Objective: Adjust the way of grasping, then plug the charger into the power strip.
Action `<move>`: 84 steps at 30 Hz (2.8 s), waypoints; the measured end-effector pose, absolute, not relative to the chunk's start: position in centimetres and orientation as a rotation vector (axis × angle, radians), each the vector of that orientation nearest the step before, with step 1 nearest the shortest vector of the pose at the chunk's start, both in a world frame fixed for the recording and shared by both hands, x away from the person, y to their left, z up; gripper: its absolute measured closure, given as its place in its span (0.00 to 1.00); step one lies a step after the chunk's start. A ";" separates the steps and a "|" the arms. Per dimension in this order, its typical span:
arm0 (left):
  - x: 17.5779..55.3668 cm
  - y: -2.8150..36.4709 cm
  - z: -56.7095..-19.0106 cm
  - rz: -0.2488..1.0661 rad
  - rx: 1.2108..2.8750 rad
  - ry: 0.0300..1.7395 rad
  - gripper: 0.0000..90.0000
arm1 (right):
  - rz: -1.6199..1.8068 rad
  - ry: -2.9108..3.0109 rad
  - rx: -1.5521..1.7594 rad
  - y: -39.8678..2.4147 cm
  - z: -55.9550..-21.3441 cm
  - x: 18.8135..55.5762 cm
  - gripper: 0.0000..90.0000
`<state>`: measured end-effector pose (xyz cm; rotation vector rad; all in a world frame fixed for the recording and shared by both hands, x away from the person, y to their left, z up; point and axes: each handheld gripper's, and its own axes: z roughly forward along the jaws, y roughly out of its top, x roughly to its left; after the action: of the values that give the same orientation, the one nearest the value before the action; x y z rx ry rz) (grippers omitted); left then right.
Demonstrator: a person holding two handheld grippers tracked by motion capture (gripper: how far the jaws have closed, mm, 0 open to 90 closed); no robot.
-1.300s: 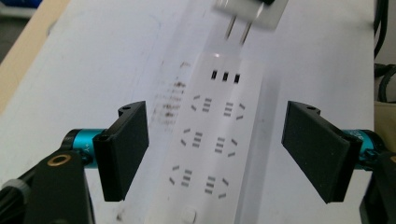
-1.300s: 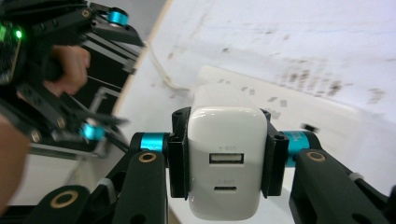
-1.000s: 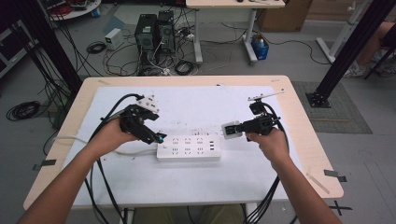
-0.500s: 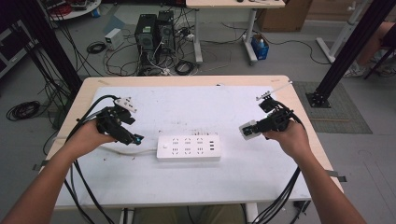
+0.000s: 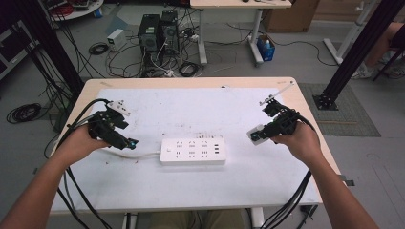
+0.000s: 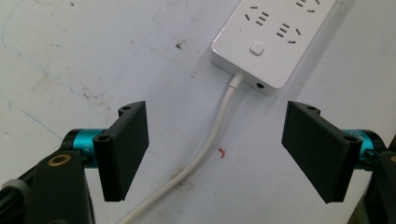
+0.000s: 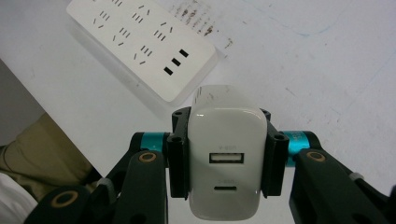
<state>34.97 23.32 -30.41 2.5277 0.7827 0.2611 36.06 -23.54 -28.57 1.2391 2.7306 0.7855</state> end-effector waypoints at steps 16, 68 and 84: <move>34.5 23.2 -30.3 0.219 2.555 0.719 0.26 | 0.772 2.748 1.175 -21.9 -28.1 36.1 0.69; 34.3 23.4 -32.9 0.172 2.632 0.679 0.26 | 0.237 3.055 -0.040 -5.1 -35.5 41.4 0.69; 34.6 23.2 -33.0 0.158 2.638 0.673 0.26 | 0.233 3.123 -0.007 -4.8 -36.6 42.5 0.70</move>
<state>34.62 23.24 -32.99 2.6384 0.6726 0.1583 42.46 -4.81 -36.61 -0.0071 3.1226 0.2332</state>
